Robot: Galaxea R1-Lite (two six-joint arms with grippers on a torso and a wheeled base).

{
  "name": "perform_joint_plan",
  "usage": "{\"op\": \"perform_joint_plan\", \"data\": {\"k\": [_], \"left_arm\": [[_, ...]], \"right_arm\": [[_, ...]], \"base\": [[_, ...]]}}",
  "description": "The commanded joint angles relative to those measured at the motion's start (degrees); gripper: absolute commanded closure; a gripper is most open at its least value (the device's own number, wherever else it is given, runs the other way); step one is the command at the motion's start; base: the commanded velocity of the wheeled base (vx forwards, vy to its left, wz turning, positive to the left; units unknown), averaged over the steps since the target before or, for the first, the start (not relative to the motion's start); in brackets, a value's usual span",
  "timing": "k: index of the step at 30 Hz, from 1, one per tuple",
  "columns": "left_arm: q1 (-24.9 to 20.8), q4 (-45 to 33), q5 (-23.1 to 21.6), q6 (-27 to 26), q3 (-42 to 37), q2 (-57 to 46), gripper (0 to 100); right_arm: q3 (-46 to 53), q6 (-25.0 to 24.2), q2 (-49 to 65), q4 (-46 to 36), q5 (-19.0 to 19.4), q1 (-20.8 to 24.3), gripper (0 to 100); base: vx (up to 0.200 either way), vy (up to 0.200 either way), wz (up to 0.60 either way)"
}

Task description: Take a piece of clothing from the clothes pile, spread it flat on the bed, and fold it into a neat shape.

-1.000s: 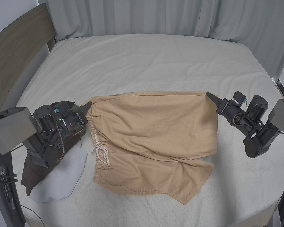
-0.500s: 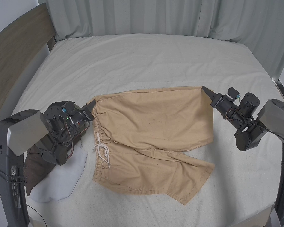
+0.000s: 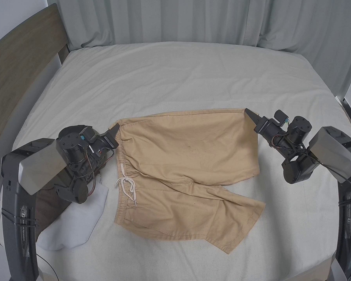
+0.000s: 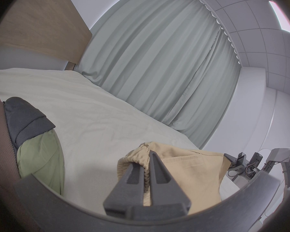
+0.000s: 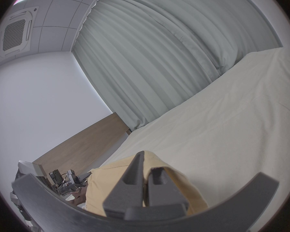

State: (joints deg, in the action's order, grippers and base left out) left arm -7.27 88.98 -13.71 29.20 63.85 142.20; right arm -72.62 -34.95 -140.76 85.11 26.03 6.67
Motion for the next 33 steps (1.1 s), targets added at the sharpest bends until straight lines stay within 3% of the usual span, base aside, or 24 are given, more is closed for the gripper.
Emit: {"op": "perform_joint_plan", "data": {"k": [1, 15, 16, 17, 18, 23, 33], "left_arm": [[0.0, 0.1, 0.3, 0.1, 0.9, 1.3, 100], [0.2, 0.1, 0.3, 0.1, 2.8, 3.0, 100], [0.2, 0.1, 0.4, 0.2, 3.2, 3.1, 100], [0.2, 0.1, 0.4, 0.3, 3.5, 3.1, 100], [0.2, 0.1, 0.4, 0.8, 3.6, 3.3, 0], [0.0, 0.1, 1.1, 3.1, 3.6, 3.3, 0], [0.0, 0.1, 1.1, 3.3, 0.0, 3.4, 0]], "right_arm": [[-2.4, 0.0, -2.0, -0.6, 0.0, 0.0, 100], [-5.3, 0.1, -3.1, -0.7, 0.1, 0.0, 100], [-5.9, 0.1, -3.2, -0.8, 0.1, 0.1, 0], [-6.3, 0.1, -3.3, -0.9, 0.0, 0.1, 0], [-6.5, 0.1, -3.3, -1.2, 0.0, 0.1, 0], [-4.7, 0.3, -4.2, -0.7, -0.1, 0.0, 0], [12.2, 0.3, 3.7, 3.4, -0.1, 1.1, 0]], "base": [[0.0, 0.0, 0.0], [0.0, 0.0, 0.0], [0.0, 0.0, 0.0], [0.0, 0.0, 0.0], [0.0, 0.0, 0.0], [0.0, 0.0, 0.0], [0.0, 0.0, 0.0]]}}
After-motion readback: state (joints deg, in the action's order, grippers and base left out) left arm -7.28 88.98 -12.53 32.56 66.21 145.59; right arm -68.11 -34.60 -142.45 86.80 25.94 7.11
